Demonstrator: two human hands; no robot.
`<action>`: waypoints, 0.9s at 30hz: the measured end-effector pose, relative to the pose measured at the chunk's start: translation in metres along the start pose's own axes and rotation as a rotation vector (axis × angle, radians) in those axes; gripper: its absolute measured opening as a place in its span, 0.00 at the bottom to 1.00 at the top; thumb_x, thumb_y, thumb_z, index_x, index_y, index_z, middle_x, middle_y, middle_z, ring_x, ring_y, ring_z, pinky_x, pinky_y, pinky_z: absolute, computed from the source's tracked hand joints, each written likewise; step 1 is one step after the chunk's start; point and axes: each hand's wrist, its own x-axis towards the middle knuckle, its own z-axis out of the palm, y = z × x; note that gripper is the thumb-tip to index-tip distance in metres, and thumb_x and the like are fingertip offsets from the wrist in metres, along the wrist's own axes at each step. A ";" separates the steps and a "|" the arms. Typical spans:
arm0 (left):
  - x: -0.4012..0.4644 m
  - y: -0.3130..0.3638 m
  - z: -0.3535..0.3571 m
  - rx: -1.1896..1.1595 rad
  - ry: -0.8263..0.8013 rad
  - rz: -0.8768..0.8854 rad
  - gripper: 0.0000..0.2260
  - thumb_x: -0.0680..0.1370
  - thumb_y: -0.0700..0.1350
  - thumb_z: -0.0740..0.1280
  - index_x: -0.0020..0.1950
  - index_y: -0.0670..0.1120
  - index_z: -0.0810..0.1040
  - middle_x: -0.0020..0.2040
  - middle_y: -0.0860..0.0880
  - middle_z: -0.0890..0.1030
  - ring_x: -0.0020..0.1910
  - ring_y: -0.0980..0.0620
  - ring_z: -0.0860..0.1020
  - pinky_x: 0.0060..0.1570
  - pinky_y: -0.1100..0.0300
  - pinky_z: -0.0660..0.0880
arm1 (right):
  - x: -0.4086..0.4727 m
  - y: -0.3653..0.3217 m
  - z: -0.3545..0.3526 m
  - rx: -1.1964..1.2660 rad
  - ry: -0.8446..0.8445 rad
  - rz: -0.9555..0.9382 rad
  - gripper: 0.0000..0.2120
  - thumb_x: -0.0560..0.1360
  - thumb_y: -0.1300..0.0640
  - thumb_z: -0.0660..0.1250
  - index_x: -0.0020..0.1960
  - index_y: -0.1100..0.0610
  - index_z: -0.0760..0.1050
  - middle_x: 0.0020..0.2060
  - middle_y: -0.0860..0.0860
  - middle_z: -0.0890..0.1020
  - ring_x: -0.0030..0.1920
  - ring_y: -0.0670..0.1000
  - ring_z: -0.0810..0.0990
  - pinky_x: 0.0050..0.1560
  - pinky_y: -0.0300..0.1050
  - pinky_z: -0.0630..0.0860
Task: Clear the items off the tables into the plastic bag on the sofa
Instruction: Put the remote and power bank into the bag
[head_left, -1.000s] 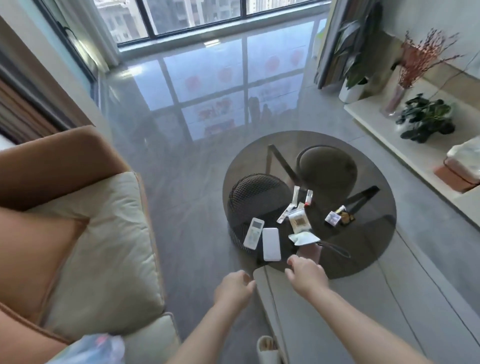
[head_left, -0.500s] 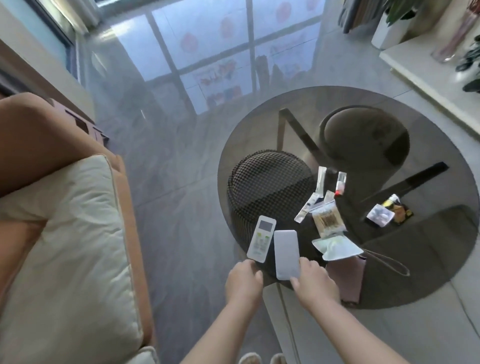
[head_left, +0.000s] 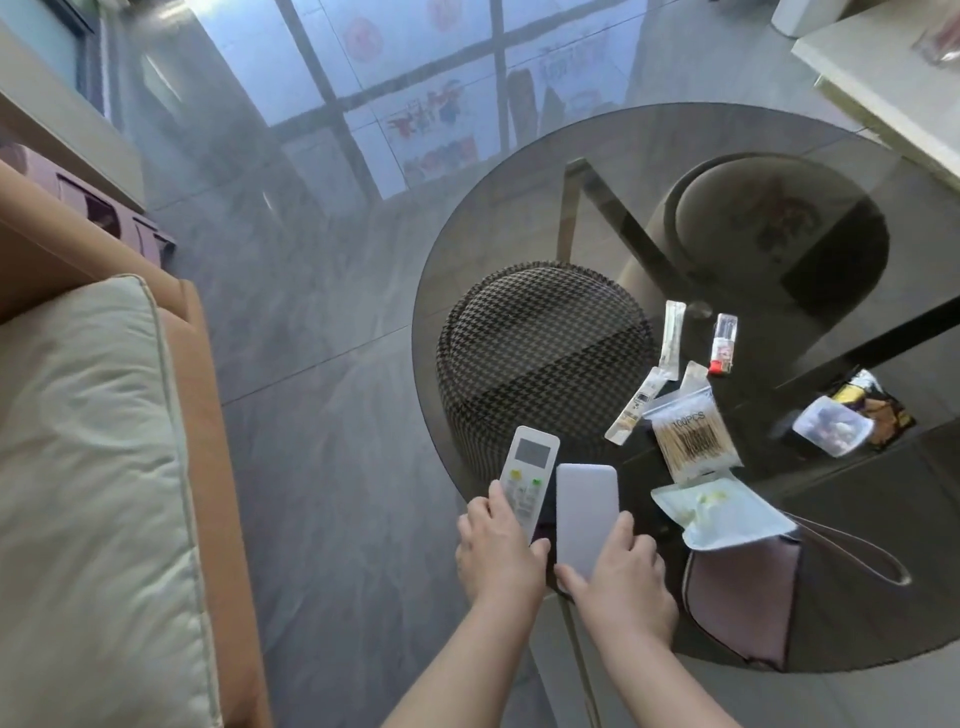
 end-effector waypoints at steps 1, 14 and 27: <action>0.002 0.000 0.001 0.017 -0.001 0.004 0.39 0.74 0.57 0.67 0.77 0.49 0.48 0.68 0.50 0.62 0.67 0.49 0.62 0.64 0.54 0.67 | 0.001 0.000 0.000 0.018 -0.007 0.018 0.47 0.68 0.34 0.67 0.74 0.57 0.48 0.63 0.53 0.67 0.65 0.53 0.69 0.54 0.46 0.75; -0.018 -0.001 -0.031 -0.708 -0.223 -0.308 0.22 0.69 0.39 0.71 0.58 0.44 0.64 0.52 0.45 0.75 0.45 0.46 0.80 0.40 0.58 0.79 | -0.001 0.016 -0.028 0.403 -0.157 0.000 0.11 0.72 0.58 0.66 0.50 0.58 0.66 0.43 0.55 0.76 0.43 0.59 0.77 0.43 0.50 0.77; -0.140 -0.063 -0.149 -1.293 -0.149 -0.366 0.17 0.76 0.33 0.65 0.63 0.37 0.65 0.50 0.41 0.75 0.36 0.49 0.77 0.39 0.58 0.81 | -0.116 -0.044 -0.110 0.582 -0.279 -0.310 0.14 0.71 0.60 0.69 0.55 0.54 0.71 0.45 0.51 0.78 0.46 0.53 0.79 0.41 0.51 0.81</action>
